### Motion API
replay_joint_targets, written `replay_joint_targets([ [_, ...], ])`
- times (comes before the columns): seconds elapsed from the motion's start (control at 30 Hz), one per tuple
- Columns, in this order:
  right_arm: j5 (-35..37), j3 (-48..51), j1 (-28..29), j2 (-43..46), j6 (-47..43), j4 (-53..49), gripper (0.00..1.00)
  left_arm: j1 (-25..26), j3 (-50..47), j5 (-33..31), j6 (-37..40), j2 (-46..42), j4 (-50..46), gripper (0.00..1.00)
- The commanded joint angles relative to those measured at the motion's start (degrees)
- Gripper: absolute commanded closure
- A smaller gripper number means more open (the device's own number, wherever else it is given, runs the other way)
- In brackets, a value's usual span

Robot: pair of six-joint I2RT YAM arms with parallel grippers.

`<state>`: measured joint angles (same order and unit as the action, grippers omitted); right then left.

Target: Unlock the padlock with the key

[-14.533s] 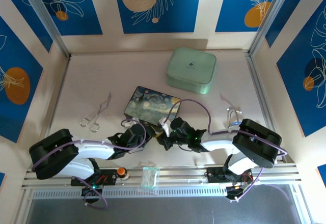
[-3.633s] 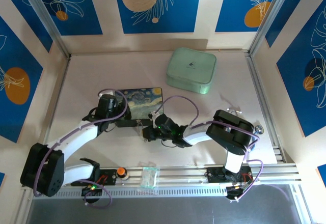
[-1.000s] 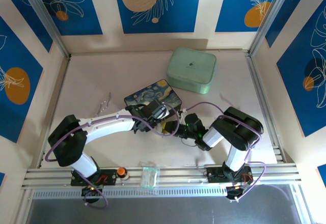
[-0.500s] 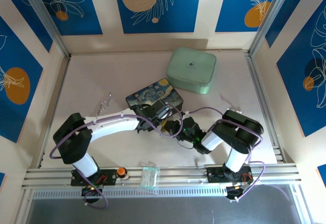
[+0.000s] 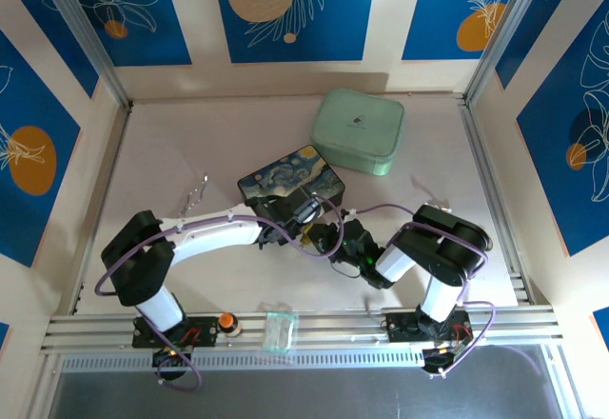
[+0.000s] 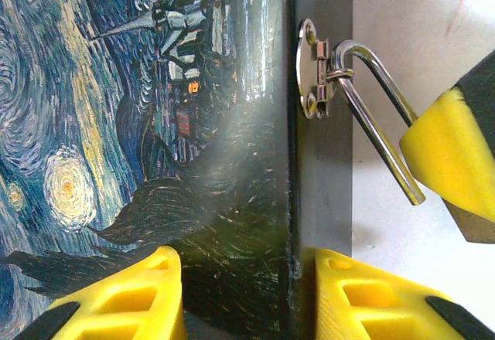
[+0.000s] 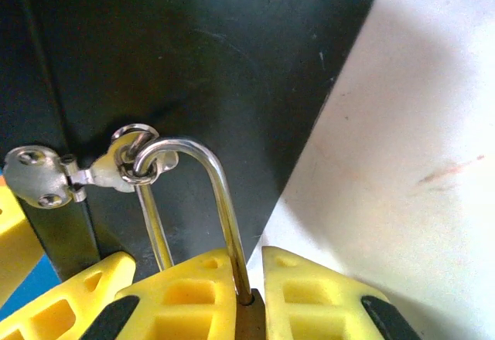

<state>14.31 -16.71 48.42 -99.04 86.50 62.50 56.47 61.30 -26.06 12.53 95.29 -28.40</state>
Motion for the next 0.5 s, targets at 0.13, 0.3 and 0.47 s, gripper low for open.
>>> replay_joint_targets([
  [0.13, 15.4, -2.0, 1.6, 9.6, 2.7, -26.9, 1.00, 1.3, -3.9, 11.5, 1.5, 6.1, -9.8, 0.69],
  [0.3, 16.2, -1.1, 1.6, 13.6, 0.0, -28.7, 1.00, 1.4, -3.5, 11.4, 1.1, 7.0, -10.1, 0.70],
  [0.47, 14.9, 1.9, 0.0, 10.8, -0.9, -18.6, 1.00, 1.4, -4.2, 12.4, 0.9, 7.0, -9.9, 0.70],
])
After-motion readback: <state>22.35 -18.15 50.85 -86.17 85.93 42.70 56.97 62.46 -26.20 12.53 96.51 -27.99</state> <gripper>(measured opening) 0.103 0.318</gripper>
